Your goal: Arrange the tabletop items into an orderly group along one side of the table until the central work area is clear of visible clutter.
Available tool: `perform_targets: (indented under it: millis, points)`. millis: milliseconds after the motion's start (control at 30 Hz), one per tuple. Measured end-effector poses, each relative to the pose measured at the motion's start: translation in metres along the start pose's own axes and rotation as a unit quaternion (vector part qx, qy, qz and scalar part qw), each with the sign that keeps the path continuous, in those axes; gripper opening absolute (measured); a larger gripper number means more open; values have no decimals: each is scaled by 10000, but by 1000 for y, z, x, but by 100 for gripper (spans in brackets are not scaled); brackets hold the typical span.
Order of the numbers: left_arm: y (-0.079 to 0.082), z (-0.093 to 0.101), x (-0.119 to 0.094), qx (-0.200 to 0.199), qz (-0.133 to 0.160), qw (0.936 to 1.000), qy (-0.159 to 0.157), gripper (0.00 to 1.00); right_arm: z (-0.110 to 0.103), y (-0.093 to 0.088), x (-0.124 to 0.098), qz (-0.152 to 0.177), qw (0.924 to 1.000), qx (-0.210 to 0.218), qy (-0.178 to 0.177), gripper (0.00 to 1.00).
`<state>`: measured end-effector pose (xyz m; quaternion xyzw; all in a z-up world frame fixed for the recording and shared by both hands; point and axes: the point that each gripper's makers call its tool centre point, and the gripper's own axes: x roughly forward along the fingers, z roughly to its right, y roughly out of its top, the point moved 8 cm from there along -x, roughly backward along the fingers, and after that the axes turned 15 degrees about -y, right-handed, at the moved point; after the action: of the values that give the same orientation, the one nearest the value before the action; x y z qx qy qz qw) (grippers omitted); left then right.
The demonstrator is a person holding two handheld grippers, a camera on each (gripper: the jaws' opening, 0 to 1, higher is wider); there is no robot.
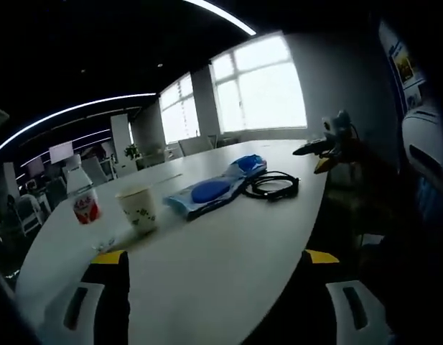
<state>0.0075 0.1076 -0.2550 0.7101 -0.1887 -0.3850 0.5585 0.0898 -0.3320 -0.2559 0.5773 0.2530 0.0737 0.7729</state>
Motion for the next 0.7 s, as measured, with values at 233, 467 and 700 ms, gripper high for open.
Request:
perform_targets:
  millis: [233, 467, 700]
  points:
    - [-6, -5, -18, -23, 124, 9998, 157, 100, 6, -4, -4, 16, 9999, -67, 80, 100]
    - [-14, -13, -38, -18, 160, 9994, 308, 100, 12, -10, -8, -46, 9999, -70, -85, 100]
    - [-33, -22, -48, -129, 124, 9989, 423, 100, 15, -12, -10, -56, 9997, -63, -208, 100]
